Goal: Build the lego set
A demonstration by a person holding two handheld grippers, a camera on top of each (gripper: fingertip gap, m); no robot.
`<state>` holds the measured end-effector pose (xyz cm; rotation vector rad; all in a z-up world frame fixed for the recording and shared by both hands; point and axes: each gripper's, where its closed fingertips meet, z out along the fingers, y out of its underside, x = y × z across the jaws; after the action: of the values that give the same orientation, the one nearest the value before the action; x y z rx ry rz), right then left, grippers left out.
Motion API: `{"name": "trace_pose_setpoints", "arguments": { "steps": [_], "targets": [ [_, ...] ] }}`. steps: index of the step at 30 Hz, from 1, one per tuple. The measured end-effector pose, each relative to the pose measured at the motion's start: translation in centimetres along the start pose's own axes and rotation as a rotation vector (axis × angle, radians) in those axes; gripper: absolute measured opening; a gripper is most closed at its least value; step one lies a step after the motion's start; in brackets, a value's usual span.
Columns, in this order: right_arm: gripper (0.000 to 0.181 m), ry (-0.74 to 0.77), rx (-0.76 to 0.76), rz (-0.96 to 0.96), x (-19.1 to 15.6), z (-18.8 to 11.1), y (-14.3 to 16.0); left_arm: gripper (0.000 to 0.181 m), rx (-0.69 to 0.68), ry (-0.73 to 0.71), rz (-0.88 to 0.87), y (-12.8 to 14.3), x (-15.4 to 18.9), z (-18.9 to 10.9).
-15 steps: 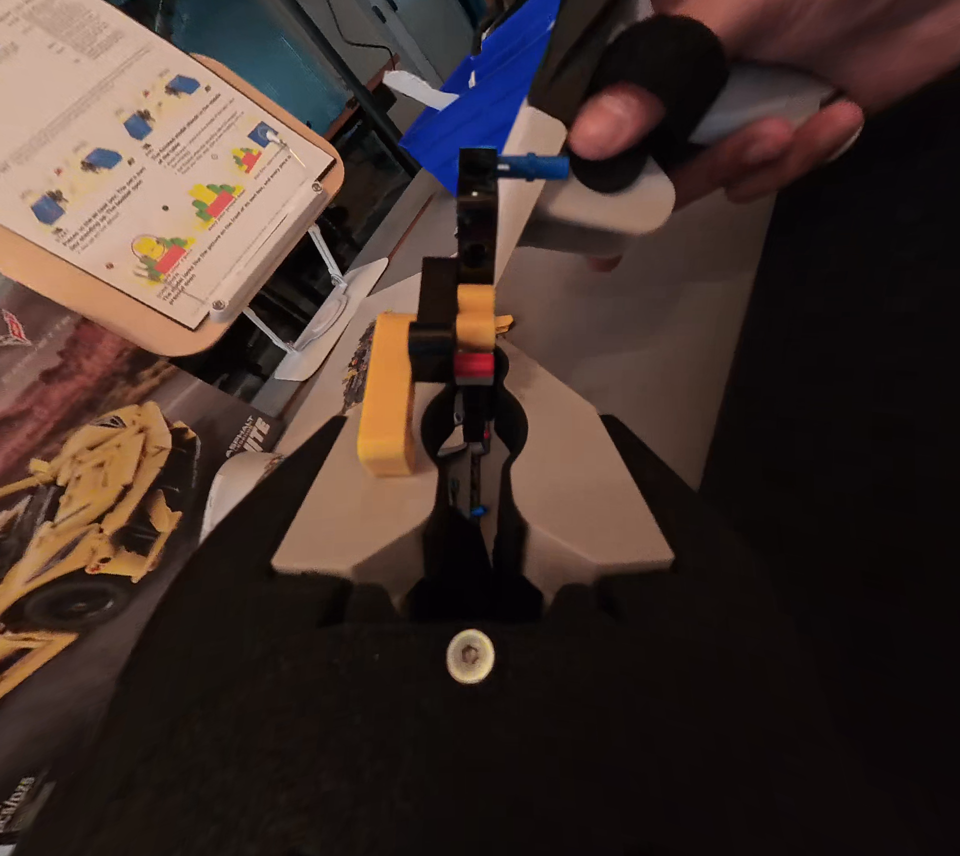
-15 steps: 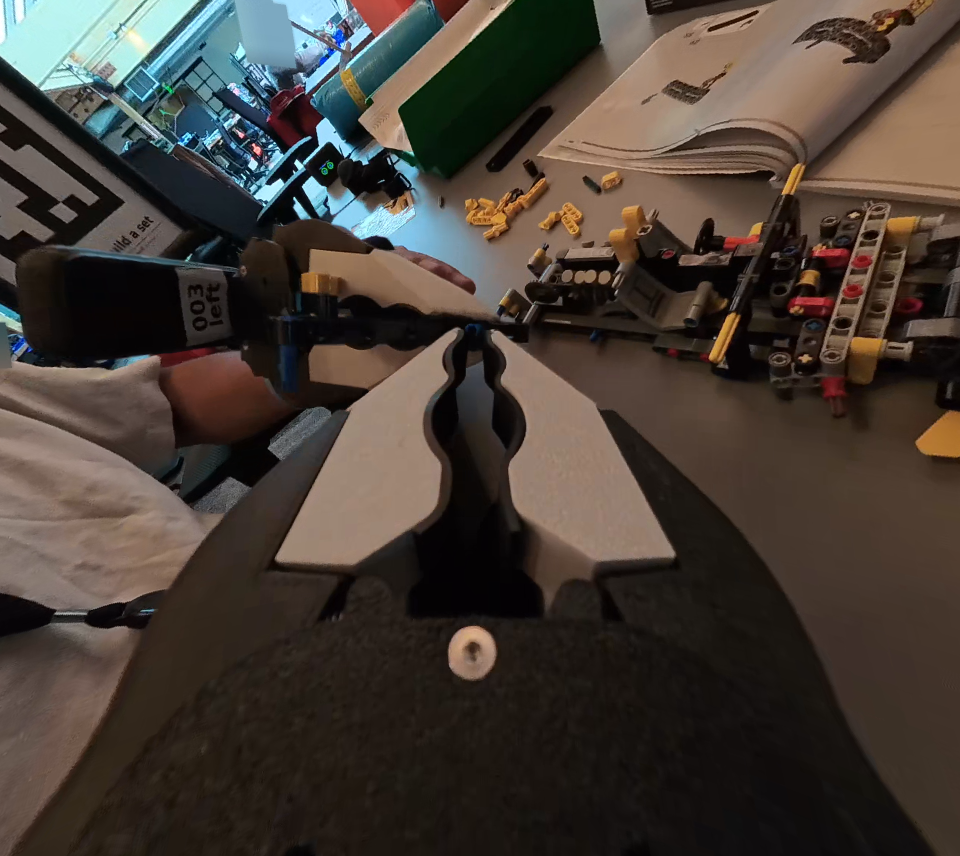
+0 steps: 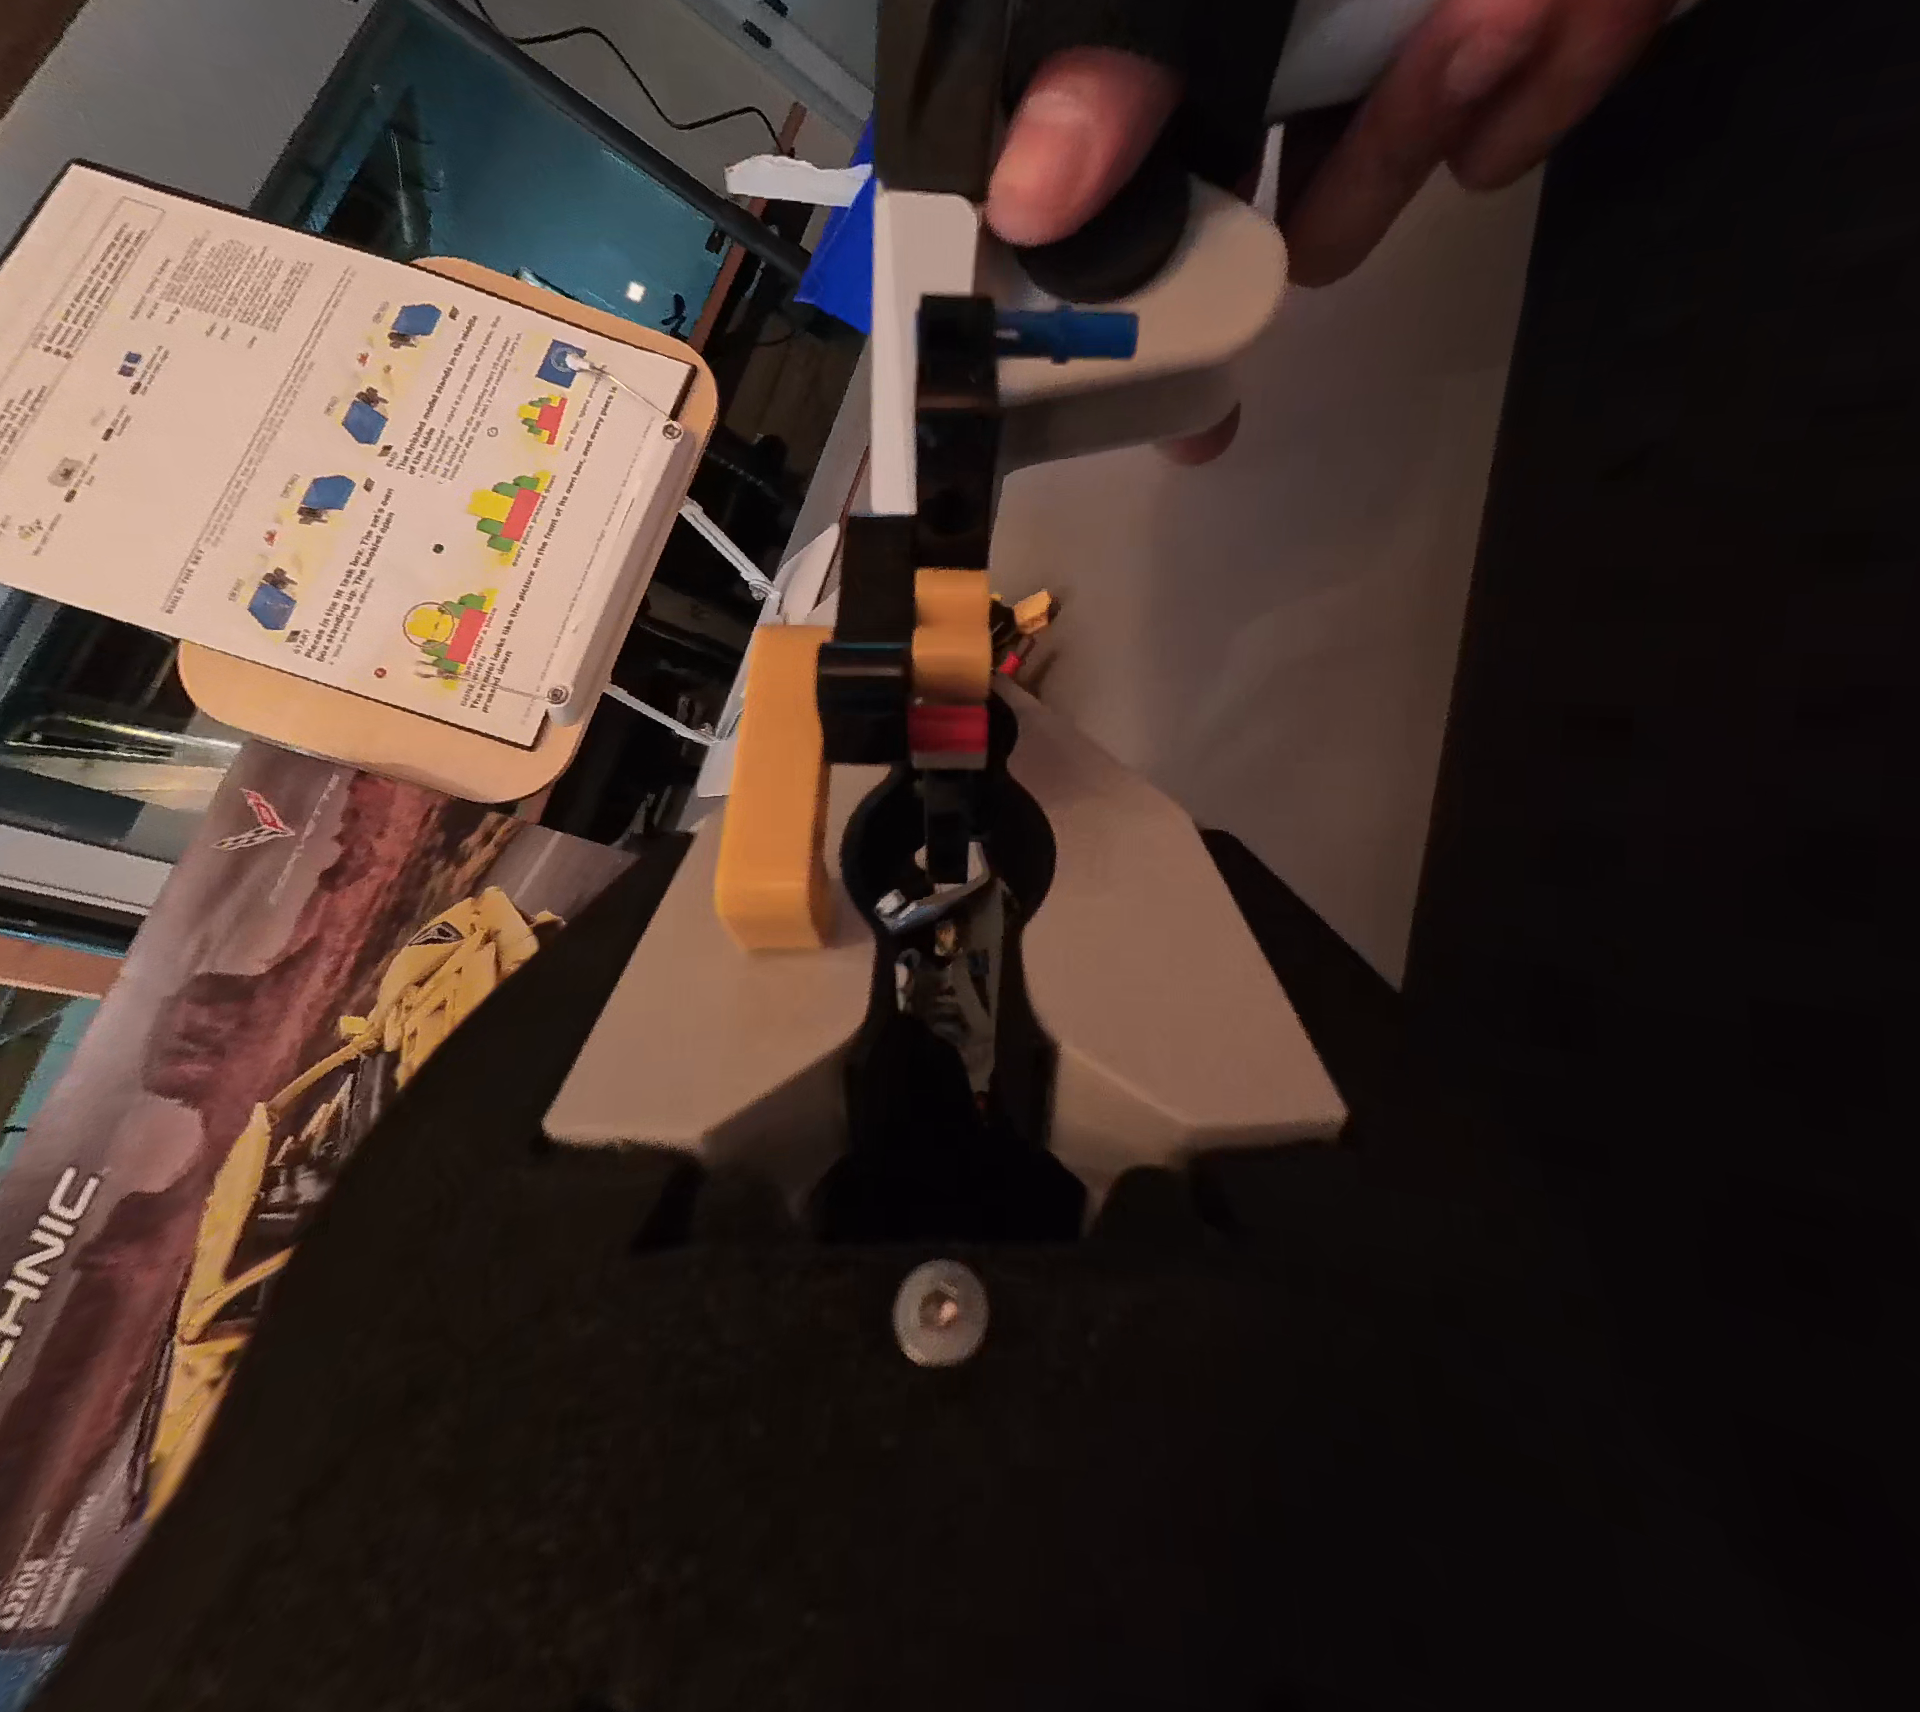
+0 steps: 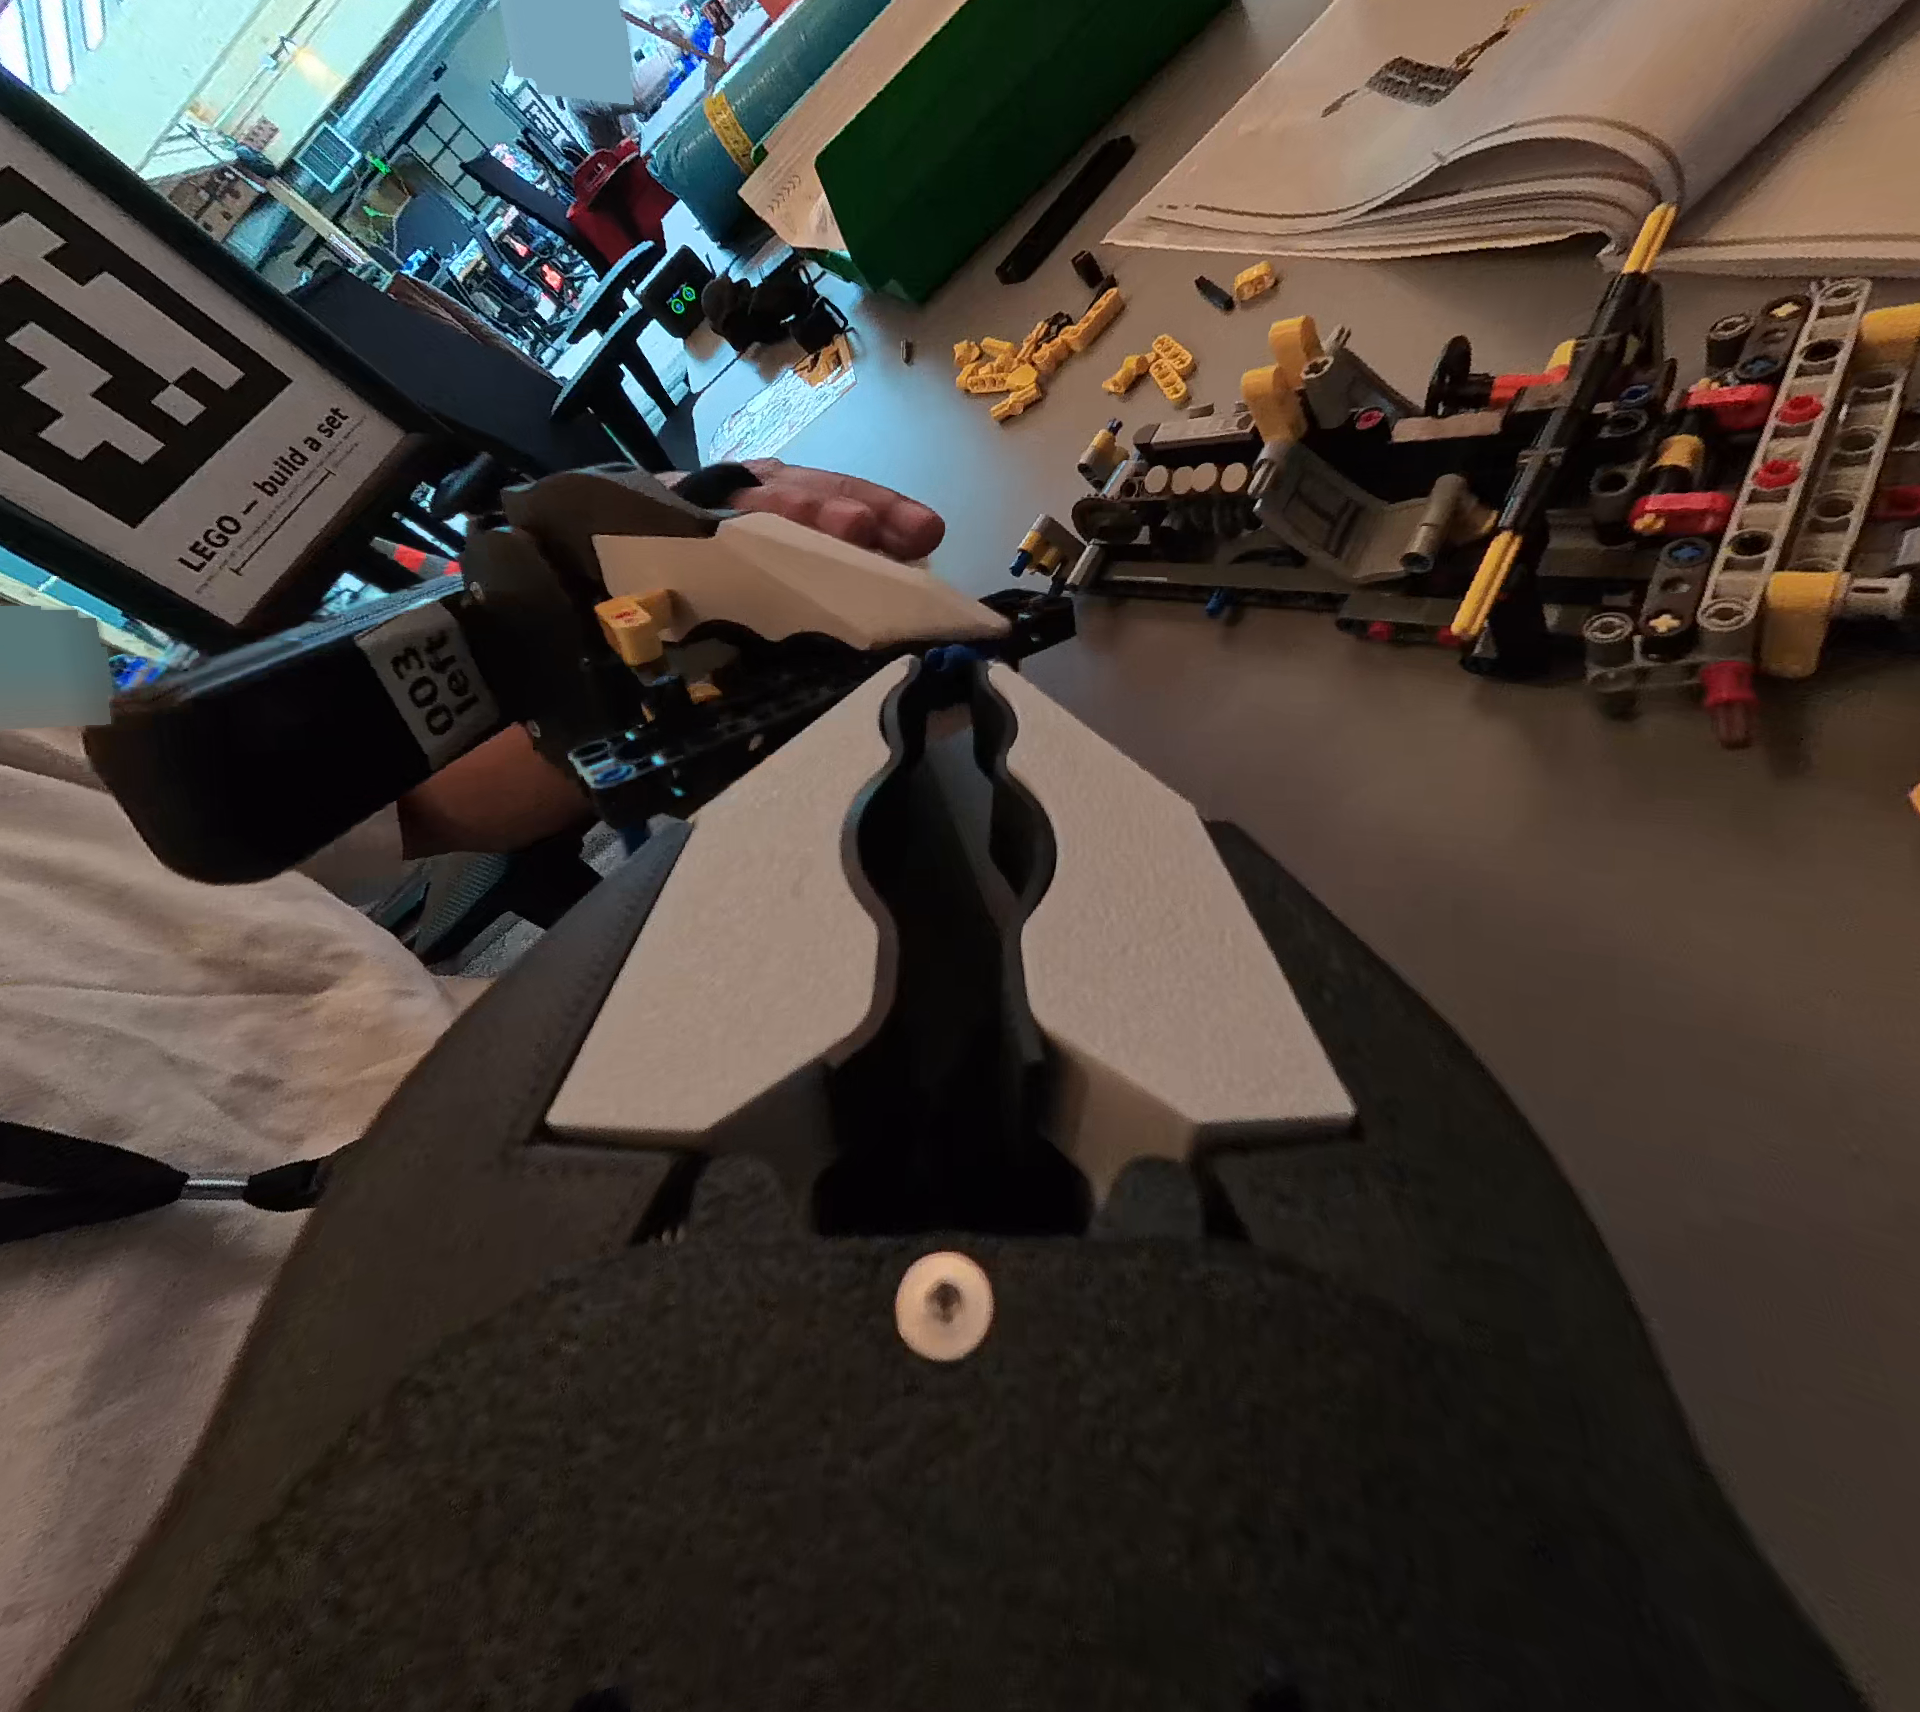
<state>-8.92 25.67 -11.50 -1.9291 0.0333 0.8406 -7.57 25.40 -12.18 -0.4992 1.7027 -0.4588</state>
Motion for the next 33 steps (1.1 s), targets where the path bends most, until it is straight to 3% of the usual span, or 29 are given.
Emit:
{"name": "trace_pose_setpoints", "arguments": {
  "steps": [5,10,14,17,22,27,33],
  "targets": [
    [0.004,0.009,0.016,0.005,0.4,-0.3,0.0,0.009,0.009,0.005,-0.013,-0.1,0.0,0.0],
    [0.003,0.088,0.011,-0.091,0.9,-2.1,-0.2,0.01,0.045,0.014,-0.194,-0.1,-1.2,-0.5],
    [0.002,0.353,-0.247,-0.233,4.9,-7.8,1.4,0.009,0.084,0.05,-0.442,0.3,-2.6,-0.9],
    [0.002,0.472,-0.458,-0.278,7.3,-12.7,3.5,0.009,0.126,0.062,-0.571,0.5,-3.5,-1.1],
    [0.002,0.583,-0.615,-0.234,10.6,-19.2,6.1,0.009,0.135,0.08,-0.616,0.7,-3.5,-1.1],
    [0.003,0.621,-0.73,-0.205,11.7,-21.6,8.3,0.009,0.127,0.091,-0.545,0.2,-2.7,-0.9],
    [0.003,0.623,-0.787,-0.197,11.6,-21.9,9.3,0.009,0.13,0.1,-0.608,0.5,-3.0,-1.0]
  ]
}}
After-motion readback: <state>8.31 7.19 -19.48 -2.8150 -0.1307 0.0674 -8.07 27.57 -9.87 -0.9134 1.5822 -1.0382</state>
